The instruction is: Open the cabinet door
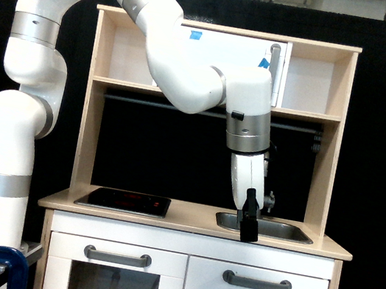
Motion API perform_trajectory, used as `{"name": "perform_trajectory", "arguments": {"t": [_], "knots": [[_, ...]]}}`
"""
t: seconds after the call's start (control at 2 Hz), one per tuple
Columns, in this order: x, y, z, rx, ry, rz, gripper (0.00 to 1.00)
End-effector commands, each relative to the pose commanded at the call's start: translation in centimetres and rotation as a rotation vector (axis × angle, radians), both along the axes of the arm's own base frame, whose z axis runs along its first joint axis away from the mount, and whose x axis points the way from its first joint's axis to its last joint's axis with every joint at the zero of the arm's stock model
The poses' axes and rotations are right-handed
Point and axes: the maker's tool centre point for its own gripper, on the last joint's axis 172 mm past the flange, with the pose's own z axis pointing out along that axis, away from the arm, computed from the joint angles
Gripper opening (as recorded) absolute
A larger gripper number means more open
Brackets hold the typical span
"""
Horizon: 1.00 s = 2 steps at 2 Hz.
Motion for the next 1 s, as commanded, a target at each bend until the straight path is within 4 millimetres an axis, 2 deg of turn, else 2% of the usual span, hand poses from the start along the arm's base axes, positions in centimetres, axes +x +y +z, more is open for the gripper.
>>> {"name": "perform_trajectory", "arguments": {"t": [0.5,1.0], "knots": [[1.90,0.50,-0.40,0.073,0.043,0.016,1.00],[2.30,0.40,-0.70,0.147,0.083,0.004,1.00]]}}
